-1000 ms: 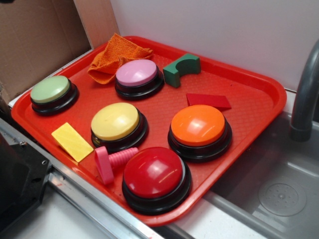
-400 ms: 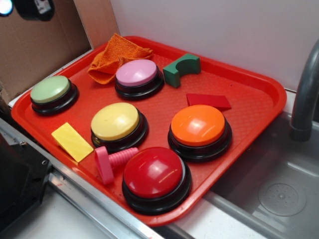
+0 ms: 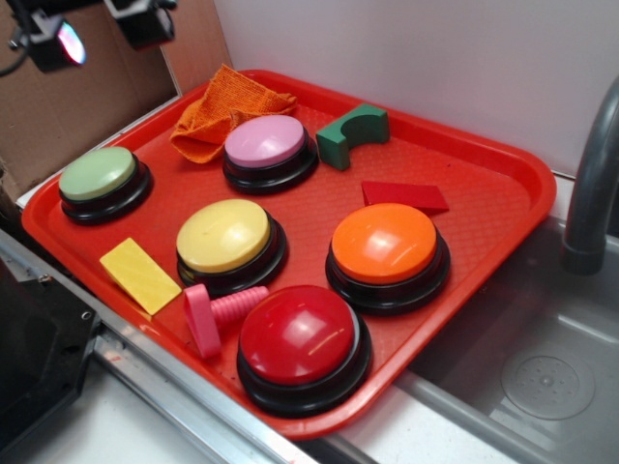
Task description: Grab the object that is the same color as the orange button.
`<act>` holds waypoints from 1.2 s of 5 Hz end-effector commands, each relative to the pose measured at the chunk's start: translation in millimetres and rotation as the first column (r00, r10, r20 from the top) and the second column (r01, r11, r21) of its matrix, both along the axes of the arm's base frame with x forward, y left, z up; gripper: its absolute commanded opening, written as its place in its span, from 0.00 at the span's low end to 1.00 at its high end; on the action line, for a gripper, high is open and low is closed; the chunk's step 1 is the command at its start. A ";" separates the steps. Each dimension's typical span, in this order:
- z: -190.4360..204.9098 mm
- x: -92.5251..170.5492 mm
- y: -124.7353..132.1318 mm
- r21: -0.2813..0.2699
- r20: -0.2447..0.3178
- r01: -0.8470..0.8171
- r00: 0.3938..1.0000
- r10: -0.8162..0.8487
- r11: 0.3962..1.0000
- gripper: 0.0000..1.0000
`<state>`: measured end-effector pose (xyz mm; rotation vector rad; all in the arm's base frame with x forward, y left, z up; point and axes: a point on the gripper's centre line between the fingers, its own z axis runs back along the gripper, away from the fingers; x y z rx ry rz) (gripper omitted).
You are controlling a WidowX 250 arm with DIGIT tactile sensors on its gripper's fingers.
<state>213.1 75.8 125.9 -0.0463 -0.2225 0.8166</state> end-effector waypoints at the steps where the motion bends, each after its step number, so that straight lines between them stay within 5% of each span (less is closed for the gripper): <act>1: -49.7 38.9 25.7 0.046 0.088 -0.185 0.980 0.180 0.982 1.00; 2: -65.3 57.5 27.6 0.063 0.113 -0.222 0.970 0.214 0.973 1.00; 5: -99.9 76.1 35.4 0.046 0.058 -0.301 0.953 0.299 0.952 1.00; 6: -101.8 77.5 37.8 0.054 0.048 -0.305 0.952 0.302 0.951 0.02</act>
